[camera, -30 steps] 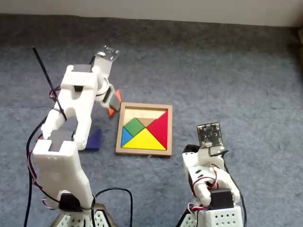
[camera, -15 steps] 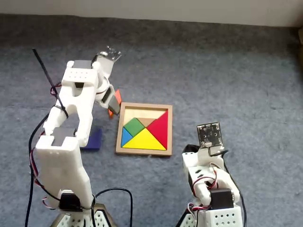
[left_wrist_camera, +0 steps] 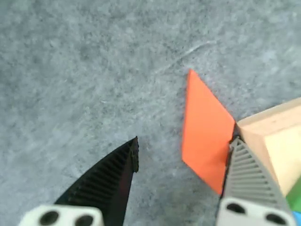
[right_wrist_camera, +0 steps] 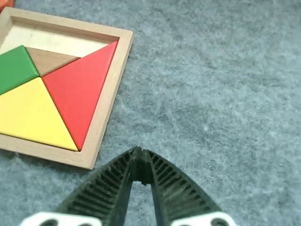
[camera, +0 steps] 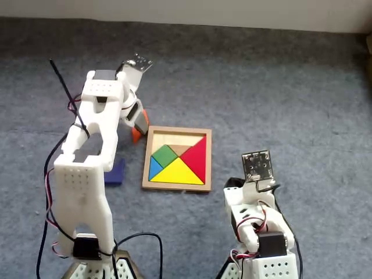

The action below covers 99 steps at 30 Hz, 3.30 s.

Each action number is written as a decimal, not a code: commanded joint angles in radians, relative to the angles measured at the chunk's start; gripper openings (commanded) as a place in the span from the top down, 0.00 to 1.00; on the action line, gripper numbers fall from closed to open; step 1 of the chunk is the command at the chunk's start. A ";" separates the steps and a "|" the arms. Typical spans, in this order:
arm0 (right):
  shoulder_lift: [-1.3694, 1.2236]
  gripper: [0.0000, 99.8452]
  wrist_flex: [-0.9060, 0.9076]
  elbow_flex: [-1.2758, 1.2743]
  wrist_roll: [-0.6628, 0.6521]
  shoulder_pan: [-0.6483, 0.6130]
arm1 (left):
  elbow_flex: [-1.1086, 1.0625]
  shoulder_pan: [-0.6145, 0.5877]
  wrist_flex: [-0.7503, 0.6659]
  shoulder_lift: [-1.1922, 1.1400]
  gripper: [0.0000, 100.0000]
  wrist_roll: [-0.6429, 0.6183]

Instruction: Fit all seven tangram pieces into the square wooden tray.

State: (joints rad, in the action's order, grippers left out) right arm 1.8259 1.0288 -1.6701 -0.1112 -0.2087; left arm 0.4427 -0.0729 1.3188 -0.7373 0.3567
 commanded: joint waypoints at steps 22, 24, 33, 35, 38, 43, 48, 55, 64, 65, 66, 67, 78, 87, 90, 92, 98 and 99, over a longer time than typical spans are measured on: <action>0.010 0.99 -0.007 -0.154 0.005 0.010 | 0.302 0.099 0.273 -0.128 0.89 0.219; 0.010 0.99 -0.007 -0.154 0.005 0.010 | 0.372 0.105 0.353 -0.128 0.89 0.219; 0.010 0.99 -0.007 -0.154 0.005 0.010 | 0.530 0.182 0.439 -0.128 0.89 0.319; 0.010 0.99 -0.007 -0.154 0.005 0.010 | 0.527 0.219 0.439 -0.128 0.89 0.339; 0.010 0.99 -0.007 -0.154 0.005 0.010 | 0.527 0.268 0.440 -0.128 0.89 0.371; 0.010 0.99 -0.007 -0.154 0.005 0.010 | 0.526 0.343 0.440 -0.131 0.89 0.431; 0.010 0.99 -0.007 -0.154 0.005 0.010 | 0.526 0.412 0.439 -0.137 0.89 0.465; 0.010 0.99 -0.007 -0.154 0.005 0.010 | 0.524 0.478 0.434 -0.140 0.85 0.465; 0.010 0.99 -0.007 -0.154 0.005 0.010 | 0.524 0.463 0.434 -0.137 0.78 0.460; 0.010 0.99 -0.007 -0.154 0.005 0.010 | 0.524 0.460 0.434 -0.136 0.78 0.460; 0.010 0.99 -0.007 -0.154 0.005 0.010 | 0.526 0.453 0.434 -0.134 0.78 0.459; 0.010 0.99 -0.007 -0.154 0.005 0.010 | 0.526 0.449 0.434 -0.131 0.78 0.459; 0.010 0.99 -0.007 -0.154 0.005 0.010 | 0.524 0.363 0.434 -0.139 0.78 0.462; 0.010 0.99 -0.007 -0.154 0.005 0.010 | 0.532 0.343 0.416 -0.197 0.78 0.459; 0.010 0.99 -0.007 -0.154 0.005 0.010 | 0.532 0.343 0.377 -0.226 0.81 0.457; 0.010 0.99 -0.007 -0.154 0.005 0.010 | 0.532 0.343 0.368 -0.228 0.83 0.457; 0.010 0.99 -0.007 -0.154 0.005 0.010 | 0.604 0.341 0.377 -0.202 0.83 0.457; 0.010 0.99 -0.007 -0.154 0.005 0.010 | 0.615 0.341 0.377 -0.199 0.83 0.457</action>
State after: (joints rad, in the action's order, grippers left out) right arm 1.8259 1.0288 -1.6701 -0.1112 -0.2087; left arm 1.0073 0.2892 1.7116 -0.9674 0.8155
